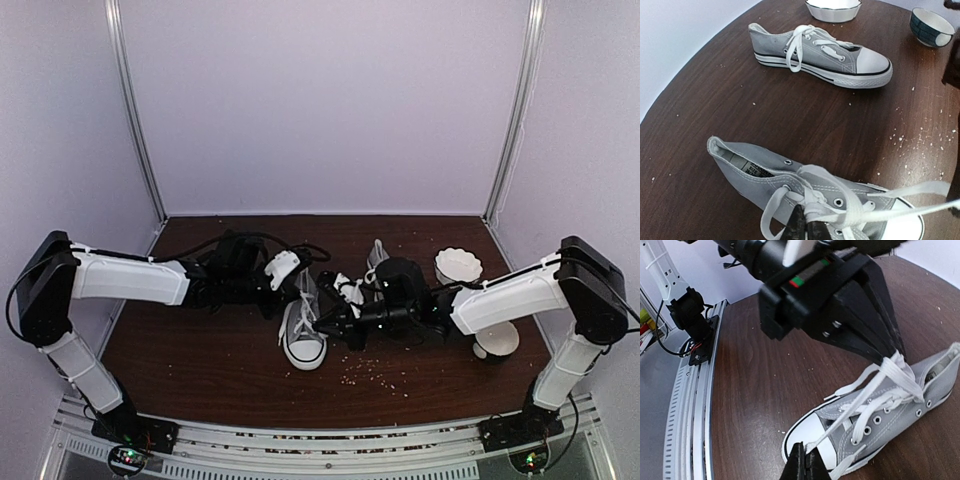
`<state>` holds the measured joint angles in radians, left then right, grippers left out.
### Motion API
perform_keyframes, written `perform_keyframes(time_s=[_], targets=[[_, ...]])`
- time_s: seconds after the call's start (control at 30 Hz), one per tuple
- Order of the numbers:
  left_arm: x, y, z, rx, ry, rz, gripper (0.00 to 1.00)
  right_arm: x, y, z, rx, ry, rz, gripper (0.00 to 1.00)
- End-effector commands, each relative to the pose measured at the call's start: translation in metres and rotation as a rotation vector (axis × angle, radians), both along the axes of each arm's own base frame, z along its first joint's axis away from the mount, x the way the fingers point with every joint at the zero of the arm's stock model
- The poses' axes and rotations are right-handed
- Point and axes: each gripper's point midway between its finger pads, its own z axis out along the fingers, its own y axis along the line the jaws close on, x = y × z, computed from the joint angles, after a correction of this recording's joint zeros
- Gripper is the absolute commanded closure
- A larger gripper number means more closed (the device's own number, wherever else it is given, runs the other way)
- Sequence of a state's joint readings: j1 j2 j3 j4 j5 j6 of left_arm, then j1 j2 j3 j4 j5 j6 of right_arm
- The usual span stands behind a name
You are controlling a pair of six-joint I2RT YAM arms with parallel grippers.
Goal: Tie the shoes
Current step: Cross the shoelace, then tie the crossed shoelace on the shoe.
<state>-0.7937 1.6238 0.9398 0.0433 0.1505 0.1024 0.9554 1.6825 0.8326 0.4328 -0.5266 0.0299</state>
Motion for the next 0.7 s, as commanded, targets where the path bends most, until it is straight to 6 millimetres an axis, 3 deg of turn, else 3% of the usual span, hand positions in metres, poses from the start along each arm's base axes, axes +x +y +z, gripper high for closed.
perform_keyframes(time_s=[0.0, 0.07, 0.17, 0.2, 0.3, 0.43, 0.53, 0.67], targets=[[0.006, 0.004, -0.001, -0.001, 0.026, 0.0, 0.79, 0.001, -0.026, -0.022, -0.054, 0.267, -0.051, 1.0], [0.001, 0.009, -0.004, 0.02, 0.05, 0.006, 0.52, 0.013, -0.03, -0.022, -0.031, 0.303, -0.091, 1.0], [-0.007, 0.027, -0.012, 0.034, 0.107, 0.067, 0.32, 0.02, -0.028, -0.019, -0.004, 0.321, -0.104, 1.0], [-0.01, 0.032, -0.016, 0.035, 0.137, 0.08, 0.31, 0.022, -0.027, -0.02, -0.004, 0.324, -0.108, 1.0], [-0.025, 0.046, -0.043, 0.082, 0.246, 0.119, 0.31, 0.024, -0.026, -0.022, -0.004, 0.336, -0.103, 1.0], [-0.041, 0.043, -0.077, 0.117, 0.369, 0.081, 0.36, 0.023, -0.025, -0.021, 0.0, 0.329, -0.089, 1.0], [-0.029, 0.047, -0.096, 0.163, 0.394, 0.136, 0.49, 0.023, -0.025, -0.02, 0.004, 0.326, -0.085, 1.0], [-0.013, 0.046, -0.099, 0.144, 0.383, 0.162, 0.61, 0.019, -0.025, -0.017, 0.024, 0.332, -0.066, 1.0]])
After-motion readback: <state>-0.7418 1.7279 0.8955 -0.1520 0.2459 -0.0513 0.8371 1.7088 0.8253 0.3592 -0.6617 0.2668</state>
